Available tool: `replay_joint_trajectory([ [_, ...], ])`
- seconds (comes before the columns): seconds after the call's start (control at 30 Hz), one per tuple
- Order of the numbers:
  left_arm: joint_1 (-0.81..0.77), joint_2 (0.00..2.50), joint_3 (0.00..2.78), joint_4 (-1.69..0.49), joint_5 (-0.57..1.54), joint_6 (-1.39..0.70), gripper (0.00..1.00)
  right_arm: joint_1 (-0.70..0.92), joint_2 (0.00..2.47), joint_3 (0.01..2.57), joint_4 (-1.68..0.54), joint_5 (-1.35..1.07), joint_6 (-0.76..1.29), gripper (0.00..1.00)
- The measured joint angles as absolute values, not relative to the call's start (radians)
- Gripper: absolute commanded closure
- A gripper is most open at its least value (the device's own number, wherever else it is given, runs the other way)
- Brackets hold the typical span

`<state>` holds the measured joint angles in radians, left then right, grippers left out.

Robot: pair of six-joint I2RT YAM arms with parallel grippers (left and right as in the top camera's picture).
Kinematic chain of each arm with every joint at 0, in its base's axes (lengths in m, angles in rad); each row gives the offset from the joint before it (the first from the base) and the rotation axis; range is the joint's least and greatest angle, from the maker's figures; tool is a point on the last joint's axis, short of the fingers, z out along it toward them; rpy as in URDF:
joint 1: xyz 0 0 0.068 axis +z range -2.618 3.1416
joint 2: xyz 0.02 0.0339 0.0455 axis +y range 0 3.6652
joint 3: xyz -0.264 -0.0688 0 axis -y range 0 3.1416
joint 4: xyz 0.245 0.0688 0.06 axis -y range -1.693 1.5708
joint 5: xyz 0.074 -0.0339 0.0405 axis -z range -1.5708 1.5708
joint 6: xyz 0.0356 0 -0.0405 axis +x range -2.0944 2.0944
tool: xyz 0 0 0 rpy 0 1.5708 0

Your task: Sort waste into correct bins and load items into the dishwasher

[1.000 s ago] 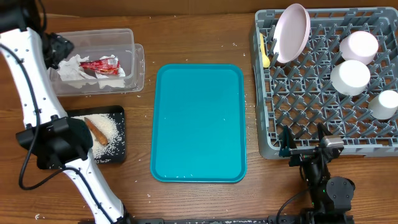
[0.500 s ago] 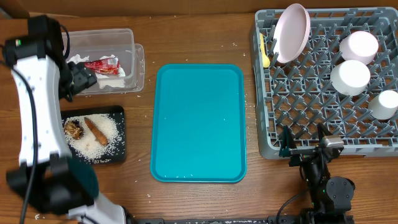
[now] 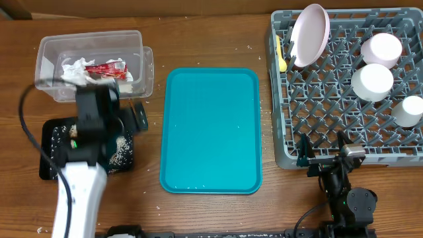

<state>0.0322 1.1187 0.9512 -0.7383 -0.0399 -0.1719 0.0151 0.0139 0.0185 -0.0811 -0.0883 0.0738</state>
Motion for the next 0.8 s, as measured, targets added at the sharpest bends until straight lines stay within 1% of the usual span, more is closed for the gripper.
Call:
replay_joint_trajectory([
  [0.3,0.026,0.742,0.637,-0.692,-0.022,-0.153,0.0,0.015,0.013,0.019,-0.082,-0.088,0.074,0.0],
  [0.47,0.026,0.558,0.474,-0.516,-0.004,-0.152,0.0,0.015,0.013,0.019,-0.082,-0.088,0.074,0.0],
  [0.63,0.026,0.426,0.333,-0.312,0.066,-0.113,0.0,0.015,0.013,0.019,-0.082,-0.088,0.074,0.0],
  [0.8,0.026,0.316,0.195,-0.196,0.126,-0.092,0.0,0.015,0.013,0.019,-0.081,-0.088,0.074,0.0],
])
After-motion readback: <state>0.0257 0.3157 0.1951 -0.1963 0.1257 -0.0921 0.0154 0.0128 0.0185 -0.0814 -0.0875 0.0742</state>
